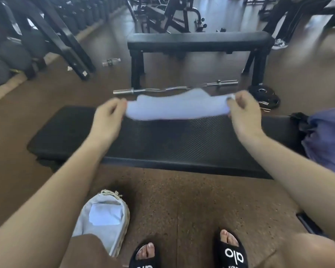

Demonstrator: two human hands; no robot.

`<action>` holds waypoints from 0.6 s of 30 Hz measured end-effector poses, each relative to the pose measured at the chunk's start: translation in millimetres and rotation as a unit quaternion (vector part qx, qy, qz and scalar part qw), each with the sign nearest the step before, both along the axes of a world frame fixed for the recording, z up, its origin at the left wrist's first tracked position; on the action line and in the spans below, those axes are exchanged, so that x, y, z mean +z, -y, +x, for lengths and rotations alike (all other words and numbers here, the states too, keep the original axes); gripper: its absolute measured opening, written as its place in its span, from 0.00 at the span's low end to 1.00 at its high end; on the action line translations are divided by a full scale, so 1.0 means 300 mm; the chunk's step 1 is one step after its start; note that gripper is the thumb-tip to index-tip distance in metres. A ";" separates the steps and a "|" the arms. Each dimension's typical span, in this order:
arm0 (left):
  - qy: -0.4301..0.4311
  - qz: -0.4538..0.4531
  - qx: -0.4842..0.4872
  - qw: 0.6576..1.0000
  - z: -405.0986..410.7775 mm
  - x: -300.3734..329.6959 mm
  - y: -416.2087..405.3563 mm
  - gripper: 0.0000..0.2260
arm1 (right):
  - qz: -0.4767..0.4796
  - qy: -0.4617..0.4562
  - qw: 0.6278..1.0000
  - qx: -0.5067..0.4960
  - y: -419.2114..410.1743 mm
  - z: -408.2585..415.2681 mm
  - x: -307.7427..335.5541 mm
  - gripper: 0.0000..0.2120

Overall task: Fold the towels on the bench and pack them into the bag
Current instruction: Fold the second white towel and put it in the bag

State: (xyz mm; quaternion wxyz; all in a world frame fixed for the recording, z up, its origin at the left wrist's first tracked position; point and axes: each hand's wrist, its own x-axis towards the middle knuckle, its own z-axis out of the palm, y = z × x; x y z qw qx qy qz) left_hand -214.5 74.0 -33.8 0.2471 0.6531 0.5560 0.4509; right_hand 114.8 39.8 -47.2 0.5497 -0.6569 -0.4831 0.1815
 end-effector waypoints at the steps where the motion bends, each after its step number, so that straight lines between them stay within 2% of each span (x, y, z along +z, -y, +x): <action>1: -0.014 -0.032 -0.016 0.999 -0.013 -0.065 0.045 0.19 | -0.030 0.008 1.000 0.004 0.060 -0.003 -0.067 0.10; 4: -0.045 -0.110 -0.053 0.991 -0.071 -0.216 0.151 0.19 | -0.122 0.048 0.990 0.047 0.196 0.013 -0.200 0.10; 7: -0.082 -0.136 -0.065 0.985 -0.125 -0.271 0.207 0.19 | -0.183 0.070 0.972 0.127 0.229 0.042 -0.198 0.10; 12: -0.095 -0.126 -0.077 0.984 -0.127 -0.269 0.215 0.18 | -0.209 0.097 0.960 0.159 0.235 0.031 -0.219 0.10; 18: -0.064 -0.080 -0.030 0.994 -0.066 -0.226 0.138 0.20 | -0.148 0.057 0.984 0.084 0.162 0.005 -0.202 0.12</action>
